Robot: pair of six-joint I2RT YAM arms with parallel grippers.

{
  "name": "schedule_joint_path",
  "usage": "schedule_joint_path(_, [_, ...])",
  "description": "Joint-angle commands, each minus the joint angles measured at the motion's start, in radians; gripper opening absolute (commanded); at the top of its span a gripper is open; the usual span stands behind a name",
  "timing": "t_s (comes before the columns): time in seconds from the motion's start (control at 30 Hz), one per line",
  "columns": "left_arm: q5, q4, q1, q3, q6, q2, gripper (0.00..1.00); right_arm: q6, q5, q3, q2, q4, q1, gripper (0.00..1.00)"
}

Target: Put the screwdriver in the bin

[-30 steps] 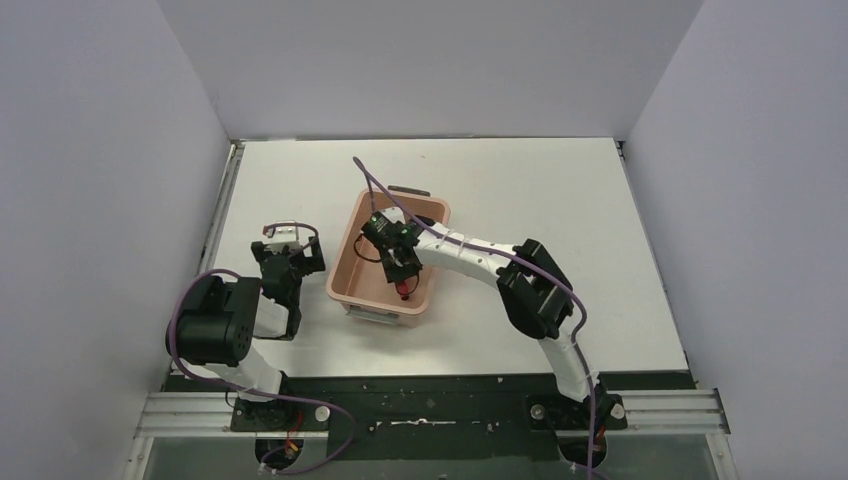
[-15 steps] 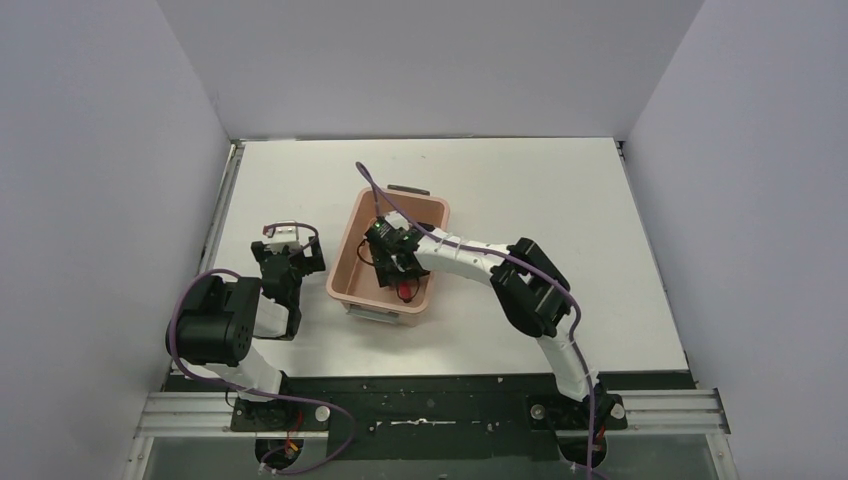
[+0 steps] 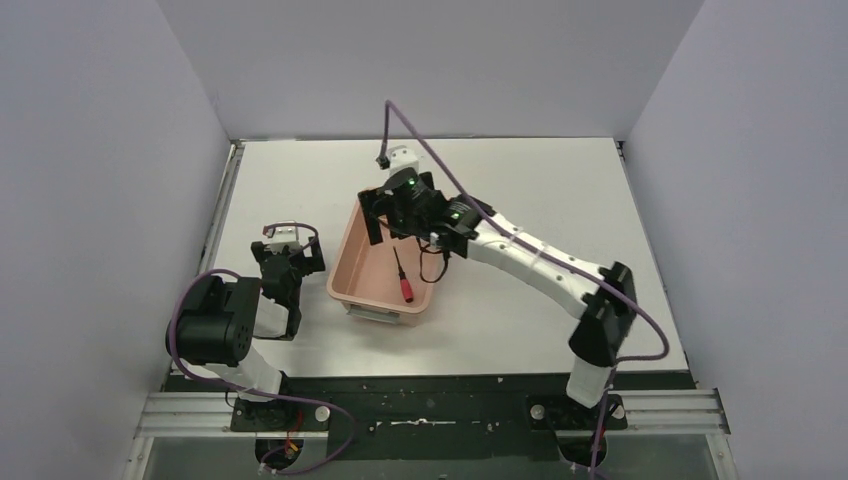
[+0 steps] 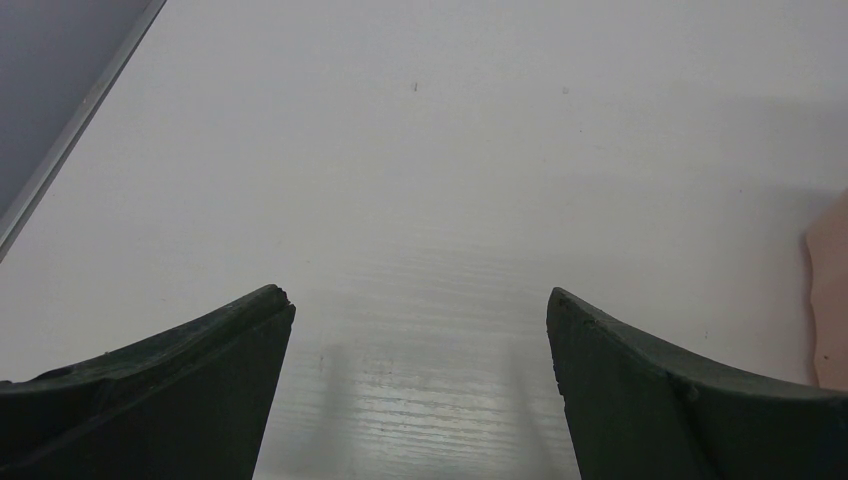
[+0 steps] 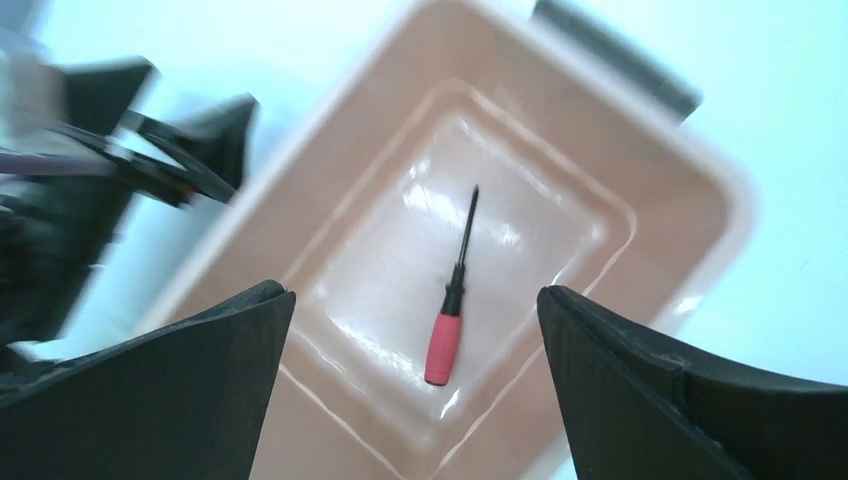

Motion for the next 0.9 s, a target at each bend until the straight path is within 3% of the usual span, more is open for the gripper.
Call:
schedule_joint_path(0.0, [0.012,0.025,0.001,0.008,0.008,-0.009,0.97,-0.134,0.064,-0.114,-0.216,0.194,-0.028,1.0])
schedule_joint_path(0.27, [0.012,0.025,0.0,0.008,0.009,-0.01,0.97,-0.255,0.142,-0.703,-0.598,0.599,-0.276,1.0])
schedule_joint_path(0.4, [0.011,0.025,0.0,0.008,0.009,-0.009,0.97,-0.306,0.104,-1.037,-0.766,0.876,-0.425,1.0])
schedule_joint_path(0.57, [0.012,0.025,0.001,0.008,0.009,-0.01,0.97,-0.338,0.104,-1.36,-0.912,1.107,-0.568,1.0])
schedule_joint_path(0.73, [0.011,0.026,0.0,0.008,0.009,-0.009,0.97,-0.339,0.118,-1.549,-0.964,1.251,-0.61,1.0])
schedule_joint_path(0.87, [0.012,0.026,0.0,0.008,0.01,-0.009,0.97,-0.352,0.13,-1.56,-0.974,1.248,-0.619,1.0])
